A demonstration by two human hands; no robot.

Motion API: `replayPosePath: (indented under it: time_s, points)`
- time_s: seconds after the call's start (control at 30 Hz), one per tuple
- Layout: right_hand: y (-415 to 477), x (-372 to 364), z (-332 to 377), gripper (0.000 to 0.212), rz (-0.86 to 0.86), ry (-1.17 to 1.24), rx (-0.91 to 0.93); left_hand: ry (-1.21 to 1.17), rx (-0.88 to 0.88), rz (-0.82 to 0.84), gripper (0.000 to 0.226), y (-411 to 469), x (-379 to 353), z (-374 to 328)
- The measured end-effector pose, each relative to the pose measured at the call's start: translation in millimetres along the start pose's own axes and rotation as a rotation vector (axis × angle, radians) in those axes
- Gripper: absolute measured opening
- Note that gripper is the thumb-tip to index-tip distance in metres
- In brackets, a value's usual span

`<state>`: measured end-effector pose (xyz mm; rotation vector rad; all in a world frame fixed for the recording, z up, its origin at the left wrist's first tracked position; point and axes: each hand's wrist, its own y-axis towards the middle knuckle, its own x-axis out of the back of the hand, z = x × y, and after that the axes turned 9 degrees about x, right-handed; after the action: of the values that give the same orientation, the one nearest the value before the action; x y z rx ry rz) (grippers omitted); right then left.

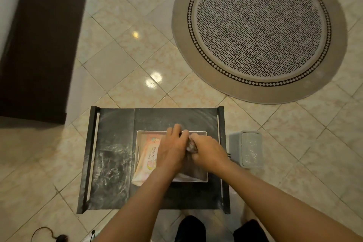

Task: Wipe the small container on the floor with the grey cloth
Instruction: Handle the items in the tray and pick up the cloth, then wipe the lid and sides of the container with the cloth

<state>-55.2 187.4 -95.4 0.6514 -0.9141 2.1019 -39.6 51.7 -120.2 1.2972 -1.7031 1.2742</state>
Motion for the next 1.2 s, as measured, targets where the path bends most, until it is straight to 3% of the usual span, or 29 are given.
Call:
replayPosePath:
  time_s: [0.1,0.2,0.33,0.47,0.63,0.87,1.0,1.2]
  points:
    - [-14,41,5,0.018,0.043,0.201,0.009,0.011,-0.056,-0.003,0.051,-2,31,-9]
    - [-29,87,3,0.018,0.007,0.305,0.028,-0.044,-0.122,0.109,0.024,5,68,-25]
    - [-54,150,-11,0.012,-0.116,0.445,0.022,-0.460,-0.014,0.417,0.015,11,123,-71]
    - [-81,205,-42,0.016,-0.164,0.587,-0.001,-0.600,-0.037,0.417,0.016,11,151,-125]
    - [-112,253,-100,0.015,-0.083,0.685,-0.023,-0.876,0.106,0.446,0.022,11,150,-182]
    - [-122,252,-192,0.018,-0.062,0.699,-0.076,-0.965,0.189,0.381,0.019,29,62,-232]
    - [-103,214,-258,0.017,-0.124,0.663,-0.135,-1.000,0.253,0.299,0.007,57,-18,-244]
    - [-62,141,-340,0.025,-0.154,0.586,-0.119,-1.099,0.291,0.174,0.011,85,-134,-234]
